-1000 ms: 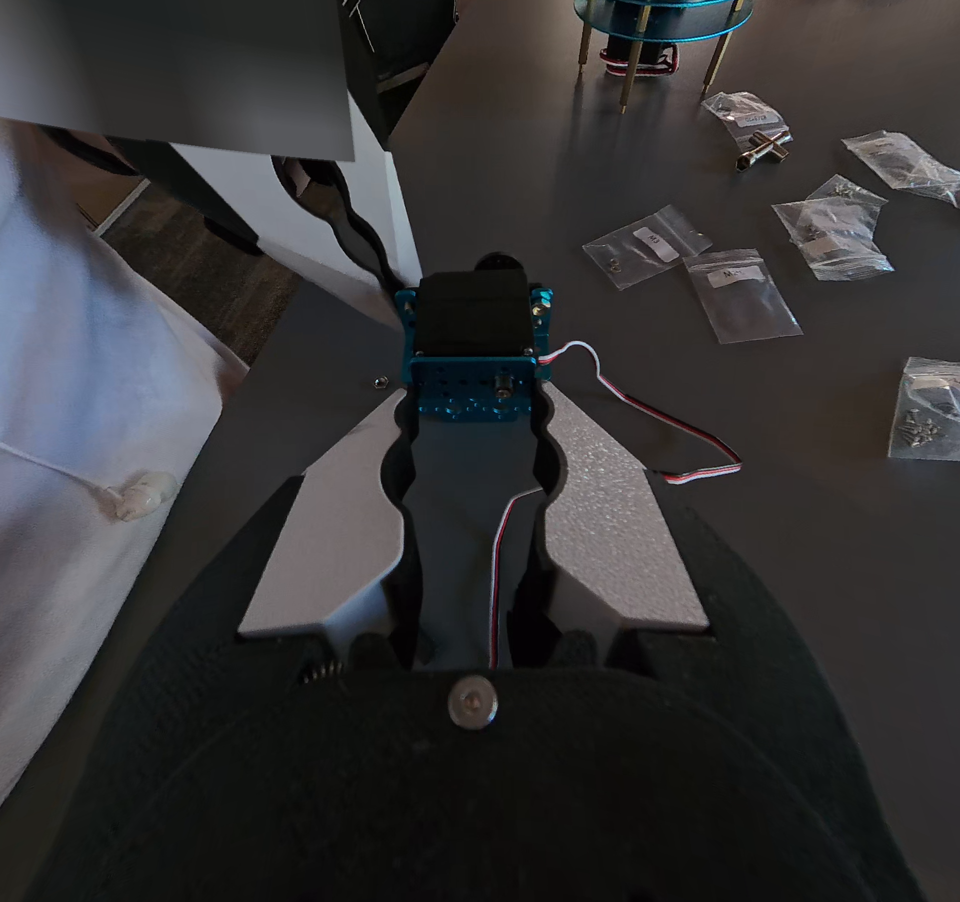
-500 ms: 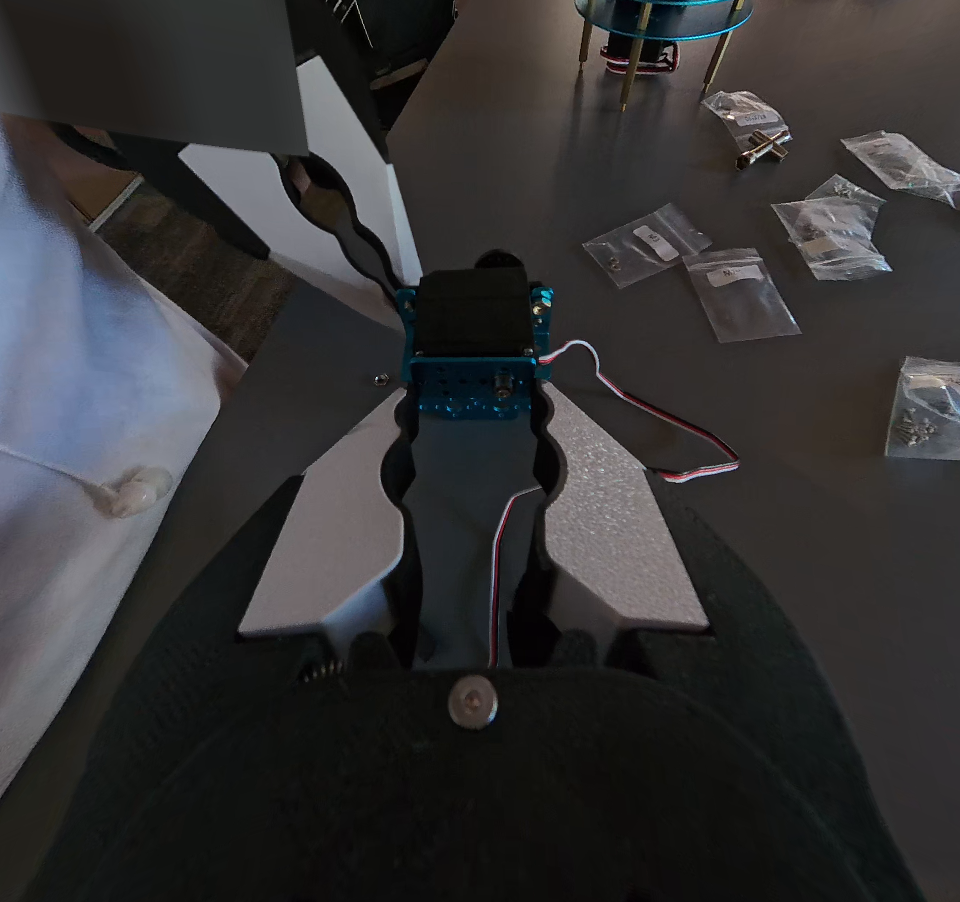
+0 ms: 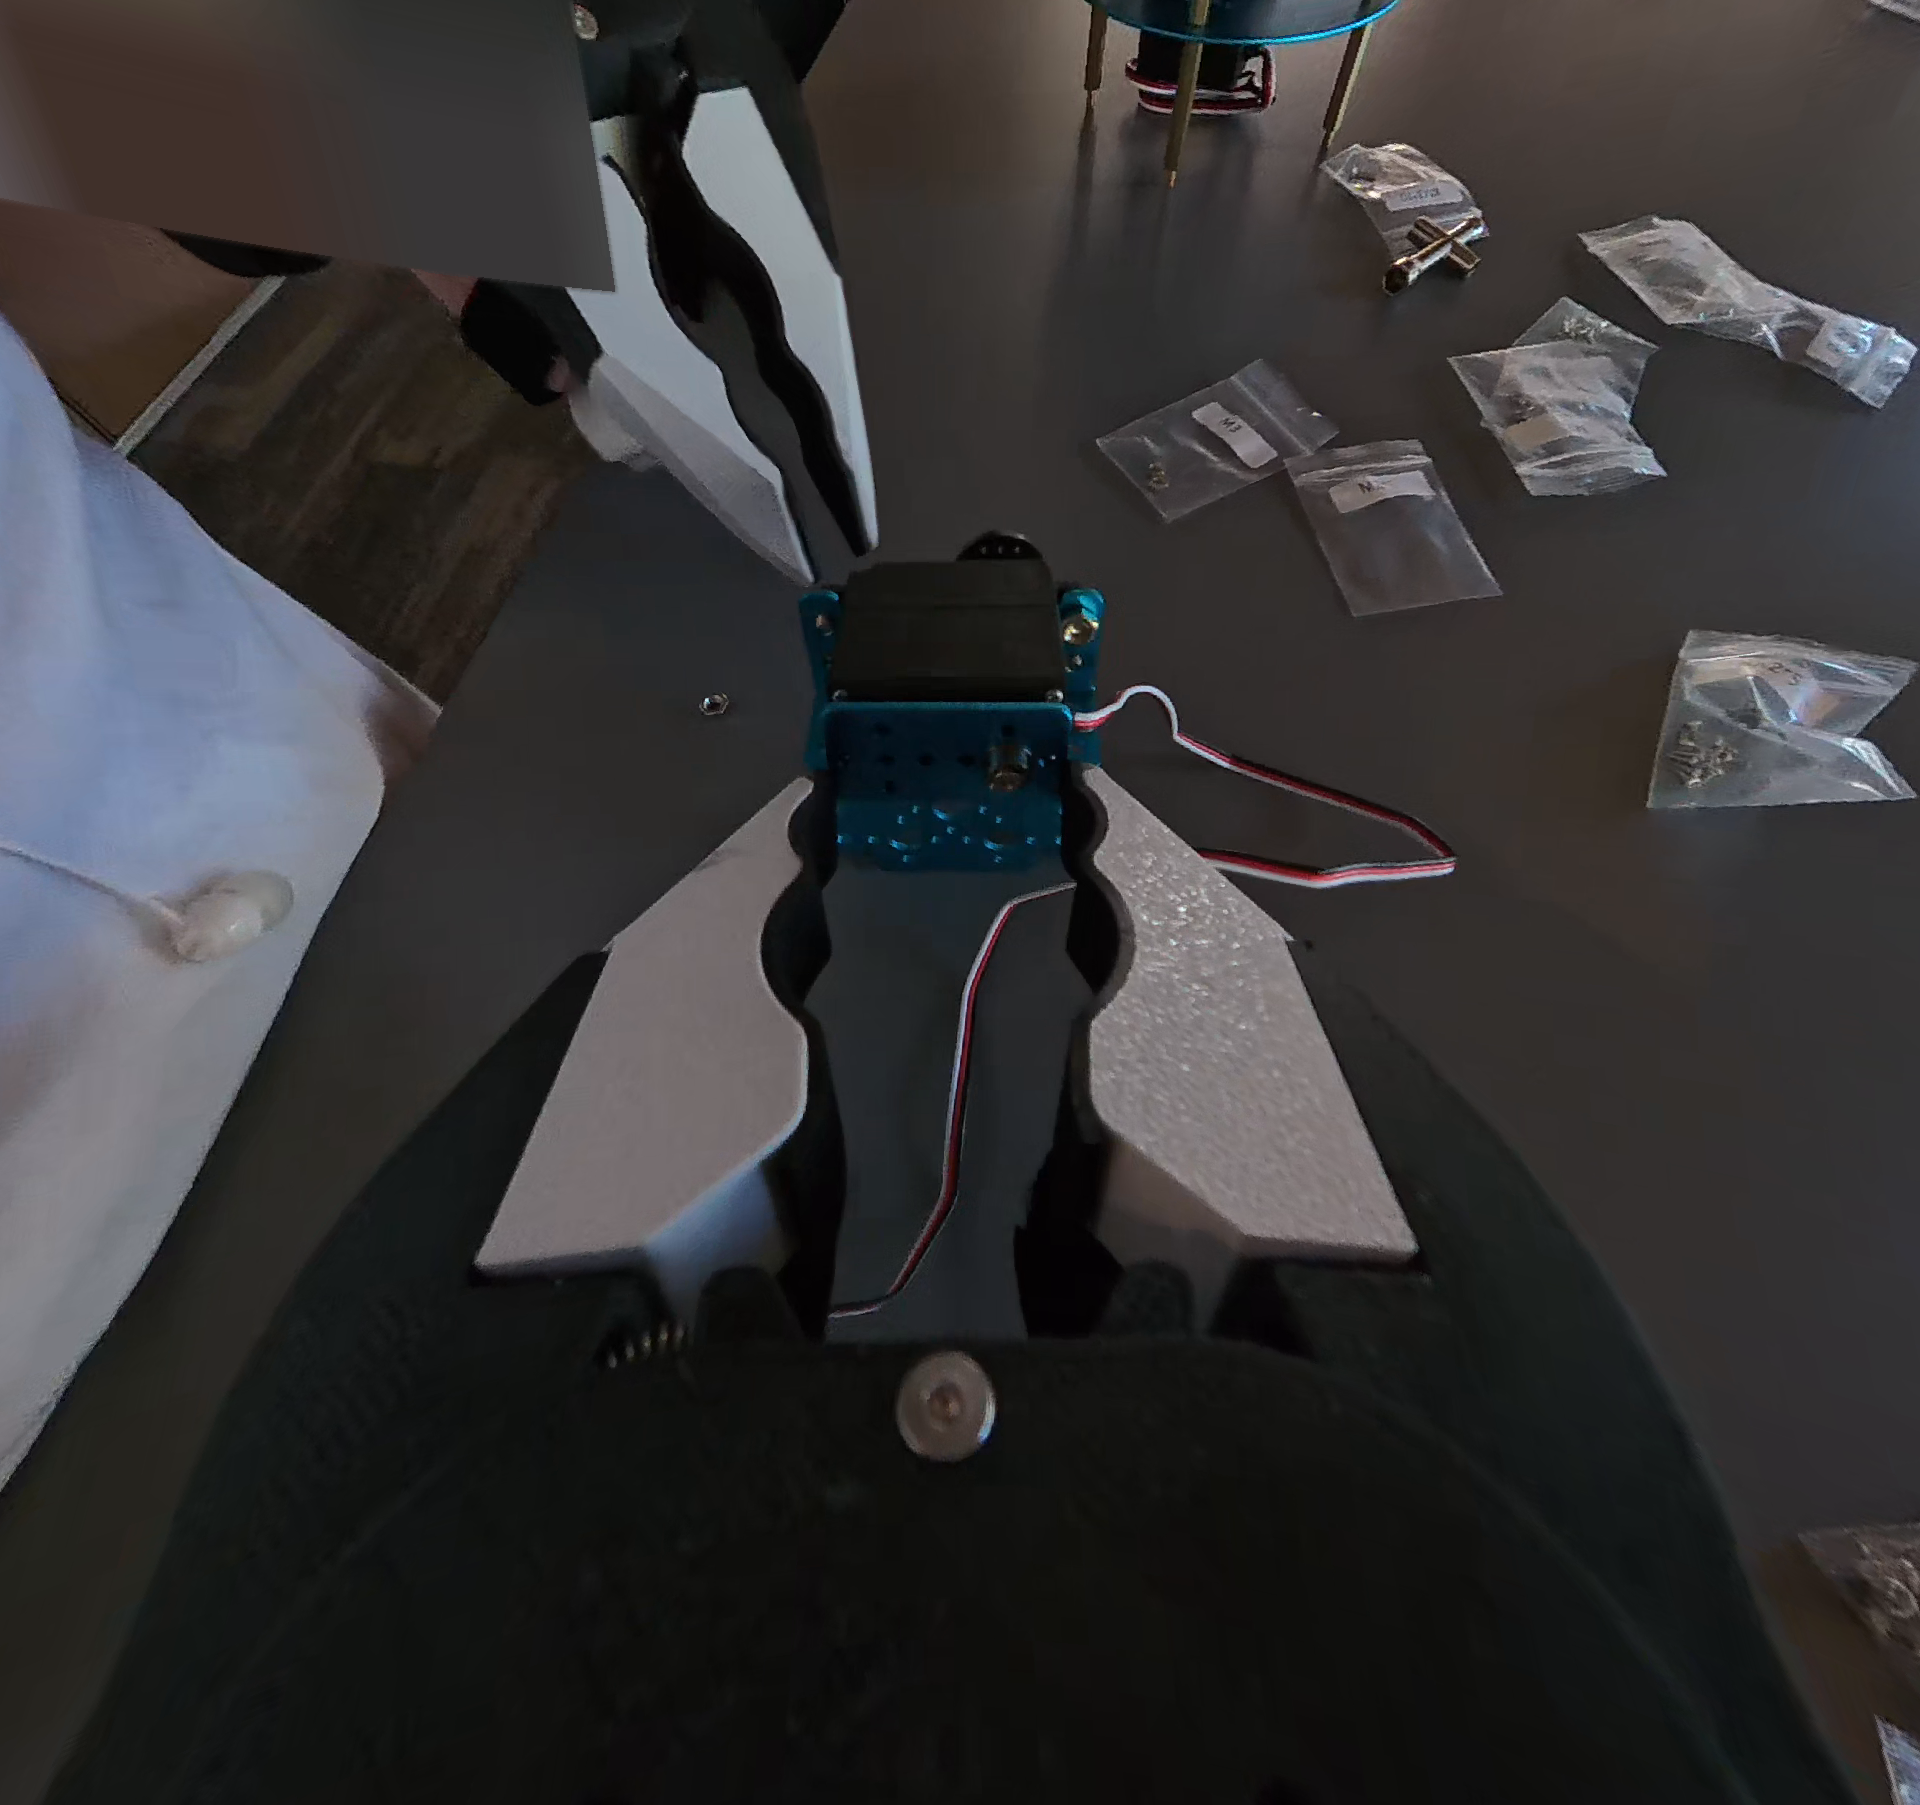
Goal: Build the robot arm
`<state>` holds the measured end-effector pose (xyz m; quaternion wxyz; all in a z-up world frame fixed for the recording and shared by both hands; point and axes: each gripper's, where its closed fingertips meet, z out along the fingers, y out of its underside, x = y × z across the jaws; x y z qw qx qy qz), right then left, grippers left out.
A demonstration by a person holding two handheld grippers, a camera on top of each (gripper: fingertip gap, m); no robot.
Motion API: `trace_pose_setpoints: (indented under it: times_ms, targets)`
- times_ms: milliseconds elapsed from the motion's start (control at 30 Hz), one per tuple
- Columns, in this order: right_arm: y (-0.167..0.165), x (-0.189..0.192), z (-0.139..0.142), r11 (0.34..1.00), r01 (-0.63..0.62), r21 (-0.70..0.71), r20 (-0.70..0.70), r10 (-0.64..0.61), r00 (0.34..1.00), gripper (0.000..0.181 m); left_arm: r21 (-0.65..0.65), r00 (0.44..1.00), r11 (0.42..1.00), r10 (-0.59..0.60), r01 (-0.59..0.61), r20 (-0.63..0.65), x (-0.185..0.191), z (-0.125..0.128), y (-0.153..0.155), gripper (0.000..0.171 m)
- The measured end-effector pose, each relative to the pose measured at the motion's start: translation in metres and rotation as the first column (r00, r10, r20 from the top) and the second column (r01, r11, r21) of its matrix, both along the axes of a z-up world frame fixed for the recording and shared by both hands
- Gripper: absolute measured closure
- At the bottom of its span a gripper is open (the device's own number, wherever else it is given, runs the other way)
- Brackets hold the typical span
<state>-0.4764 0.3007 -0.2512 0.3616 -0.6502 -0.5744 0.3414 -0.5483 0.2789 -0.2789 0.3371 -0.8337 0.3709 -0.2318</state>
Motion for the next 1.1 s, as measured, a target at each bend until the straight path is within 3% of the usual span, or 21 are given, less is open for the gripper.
trace_pose_setpoints:
  times_ms: [100,467,600,700,833,1100]
  targets:
    - [0.0,-0.001,0.0,1.0,0.0,0.006,-0.008,0.0,1.0,0.137,-0.022,0.998,0.999,-0.041,0.04,-0.043,-0.003,-0.008,-0.004,0.156]
    - [-0.002,0.001,0.005,1.0,-0.002,-0.002,-0.033,0.002,0.999,0.134,-0.052,0.986,0.985,-0.163,0.164,0.026,-0.005,0.001,-0.014,0.151]
    - [0.0,0.006,0.014,0.999,0.037,0.011,-0.043,-0.037,0.998,0.134,-0.086,0.995,0.993,-0.08,0.085,0.057,0.005,0.005,-0.017,0.14]
    - [-0.003,0.012,0.018,0.997,0.069,0.027,-0.037,-0.068,0.997,0.134,-0.031,1.0,1.0,-0.001,0.001,0.021,0.01,0.005,-0.017,0.133]
    - [-0.014,0.018,0.022,0.994,0.096,0.046,-0.031,-0.095,0.995,0.136,0.056,0.994,0.995,0.088,-0.085,-0.061,0.012,0.0,-0.013,0.134]
    - [-0.029,0.028,0.025,0.99,0.108,0.087,-0.009,-0.108,0.994,0.138,0.105,0.965,0.967,0.242,-0.232,-0.102,0.012,-0.008,-0.006,0.134]
